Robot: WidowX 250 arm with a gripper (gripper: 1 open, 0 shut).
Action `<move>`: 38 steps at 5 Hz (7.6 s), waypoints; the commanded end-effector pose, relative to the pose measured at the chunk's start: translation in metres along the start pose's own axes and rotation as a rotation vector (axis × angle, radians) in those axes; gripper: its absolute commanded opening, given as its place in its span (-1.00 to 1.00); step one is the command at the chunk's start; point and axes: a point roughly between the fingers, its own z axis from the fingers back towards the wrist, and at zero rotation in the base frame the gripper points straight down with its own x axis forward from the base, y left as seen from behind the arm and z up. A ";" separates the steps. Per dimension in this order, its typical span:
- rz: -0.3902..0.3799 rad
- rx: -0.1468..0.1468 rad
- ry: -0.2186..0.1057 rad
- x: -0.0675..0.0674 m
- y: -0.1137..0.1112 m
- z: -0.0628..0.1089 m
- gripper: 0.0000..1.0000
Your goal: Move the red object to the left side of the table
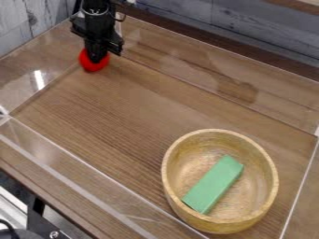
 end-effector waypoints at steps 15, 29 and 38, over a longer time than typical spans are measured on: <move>0.267 -0.033 0.237 -0.031 0.011 -0.011 -1.00; 0.367 -0.044 0.425 -0.055 0.018 -0.010 -1.00; 0.370 -0.093 0.481 -0.062 0.020 0.008 1.00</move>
